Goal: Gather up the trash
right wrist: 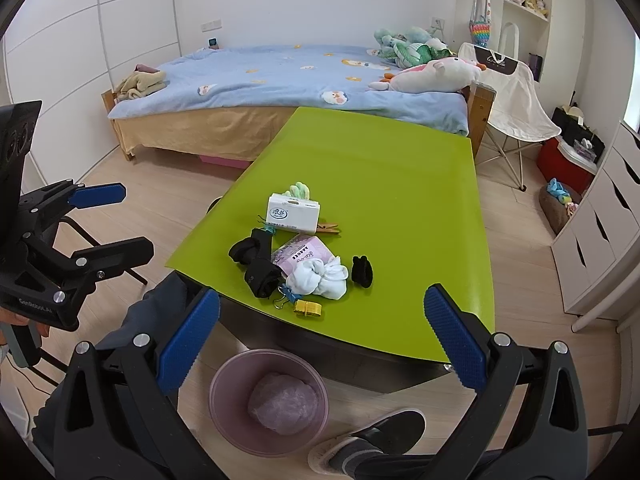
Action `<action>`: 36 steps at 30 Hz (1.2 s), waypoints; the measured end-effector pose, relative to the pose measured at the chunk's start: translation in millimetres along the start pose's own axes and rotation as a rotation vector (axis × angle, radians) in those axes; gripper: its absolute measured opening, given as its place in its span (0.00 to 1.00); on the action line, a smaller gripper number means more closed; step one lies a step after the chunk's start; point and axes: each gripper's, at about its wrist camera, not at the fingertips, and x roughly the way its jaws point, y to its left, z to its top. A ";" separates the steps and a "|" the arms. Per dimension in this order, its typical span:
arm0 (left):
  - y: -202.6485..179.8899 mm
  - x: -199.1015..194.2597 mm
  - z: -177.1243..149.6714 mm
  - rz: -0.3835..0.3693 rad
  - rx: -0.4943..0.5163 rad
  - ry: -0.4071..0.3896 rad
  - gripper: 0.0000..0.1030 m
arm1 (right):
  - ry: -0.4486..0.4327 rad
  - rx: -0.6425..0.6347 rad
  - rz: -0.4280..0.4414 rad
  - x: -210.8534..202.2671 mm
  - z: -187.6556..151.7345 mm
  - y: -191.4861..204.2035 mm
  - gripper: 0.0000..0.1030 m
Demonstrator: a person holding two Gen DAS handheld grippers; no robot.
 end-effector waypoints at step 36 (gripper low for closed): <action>1.9 5.4 -1.5 -0.023 -0.011 0.014 0.94 | 0.024 0.012 0.021 9.0 -5.3 -3.4 0.97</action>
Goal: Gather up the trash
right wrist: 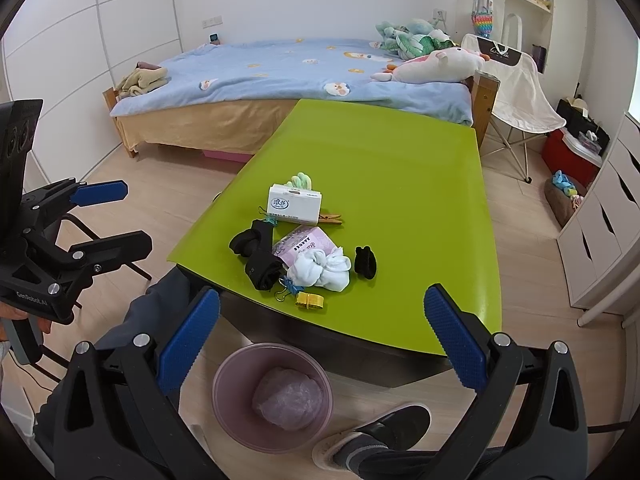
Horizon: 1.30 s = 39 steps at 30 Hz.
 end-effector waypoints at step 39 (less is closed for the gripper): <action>24.3 19.4 -24.0 0.021 -0.055 0.083 0.94 | 0.322 -0.001 0.019 132.4 -11.0 2.2 0.73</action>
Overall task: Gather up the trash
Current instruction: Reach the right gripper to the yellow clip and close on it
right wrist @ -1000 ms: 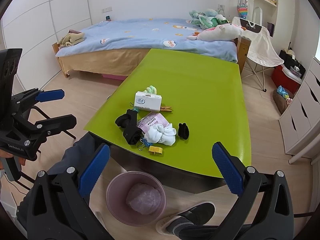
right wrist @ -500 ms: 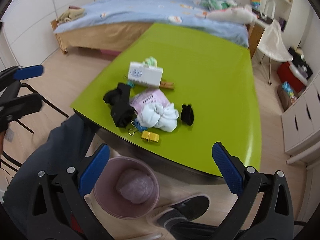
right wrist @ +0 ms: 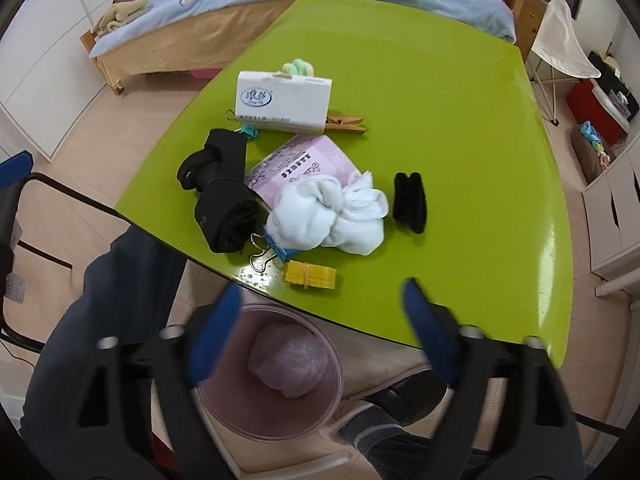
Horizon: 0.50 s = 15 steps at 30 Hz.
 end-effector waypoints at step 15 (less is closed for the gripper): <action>2.7 2.9 -3.6 -0.001 -0.007 0.005 0.94 | 0.010 -0.012 -0.005 14.4 2.4 6.5 0.29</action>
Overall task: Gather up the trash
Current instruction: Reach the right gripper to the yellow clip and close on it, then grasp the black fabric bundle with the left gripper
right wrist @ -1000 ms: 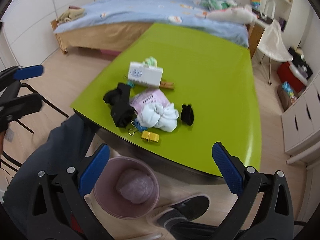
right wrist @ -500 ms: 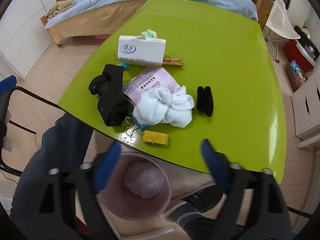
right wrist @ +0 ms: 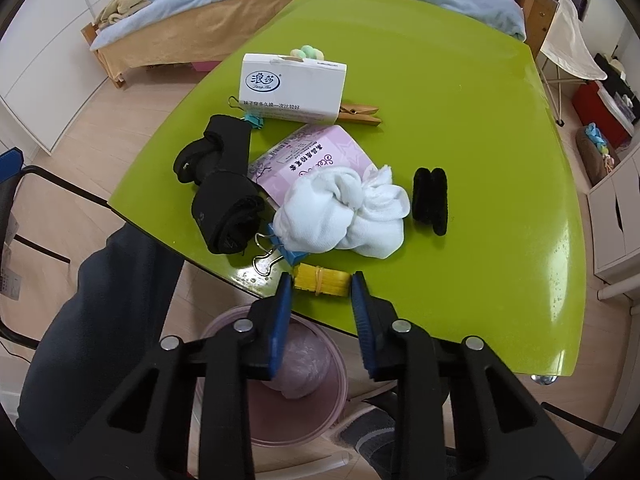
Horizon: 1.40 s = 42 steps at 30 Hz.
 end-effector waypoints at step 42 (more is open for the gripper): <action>-36.3 112.3 20.8 -0.121 0.043 0.257 0.69 | -0.095 0.090 0.051 -61.0 -24.8 -28.7 0.28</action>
